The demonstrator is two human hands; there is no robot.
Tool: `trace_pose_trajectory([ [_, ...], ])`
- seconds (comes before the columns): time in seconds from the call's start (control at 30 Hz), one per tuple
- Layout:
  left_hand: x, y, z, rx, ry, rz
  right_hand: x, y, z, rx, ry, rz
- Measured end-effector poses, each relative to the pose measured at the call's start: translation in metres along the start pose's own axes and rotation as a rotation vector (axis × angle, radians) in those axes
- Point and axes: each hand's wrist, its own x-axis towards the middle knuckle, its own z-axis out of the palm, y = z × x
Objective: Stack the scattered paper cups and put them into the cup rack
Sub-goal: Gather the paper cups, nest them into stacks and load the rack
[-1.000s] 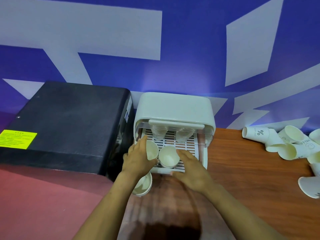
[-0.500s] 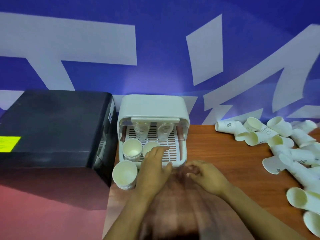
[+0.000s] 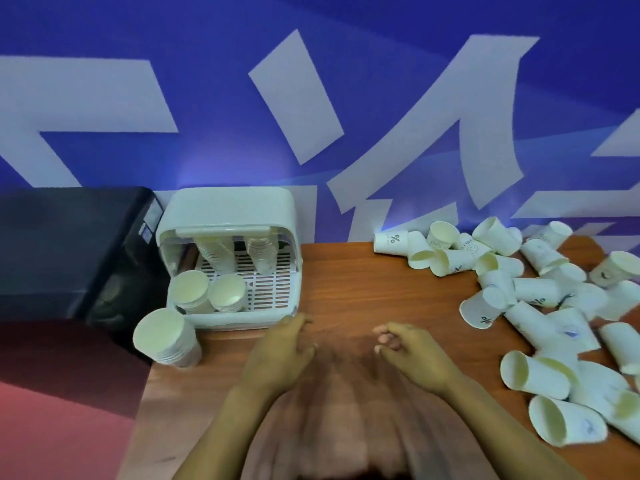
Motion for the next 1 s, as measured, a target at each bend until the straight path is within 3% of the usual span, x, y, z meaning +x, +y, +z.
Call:
trace_pose_trajectory([
  [0.1, 0.005, 0.043, 0.041, 0.023, -0.008, 0.014, -0.023, 0.046, -0.03, 0.022, -0.016, 0.025],
  [0.37, 0.01, 0.154, 0.175, 0.092, -0.268, 0.07, -0.101, 0.179, -0.104, 0.002, 0.068, 0.099],
  [0.5, 0.026, 0.205, 0.223, 0.113, -0.371, 0.088, -0.129, 0.228, -0.127, -0.16, 0.06, 0.183],
  [0.67, 0.056, 0.249, 0.253, 0.196, -0.328, 0.147, -0.136, 0.262, -0.135, -0.224, 0.057, 0.145],
  [0.87, 0.083, 0.266, 0.294, 0.512, -0.451, 0.142, -0.13, 0.279, -0.13, -0.246, 0.017, 0.155],
  [1.0, 0.089, 0.265, 0.315, 0.616, -0.448, 0.111, -0.131, 0.283, -0.126, -0.306, -0.023, 0.158],
])
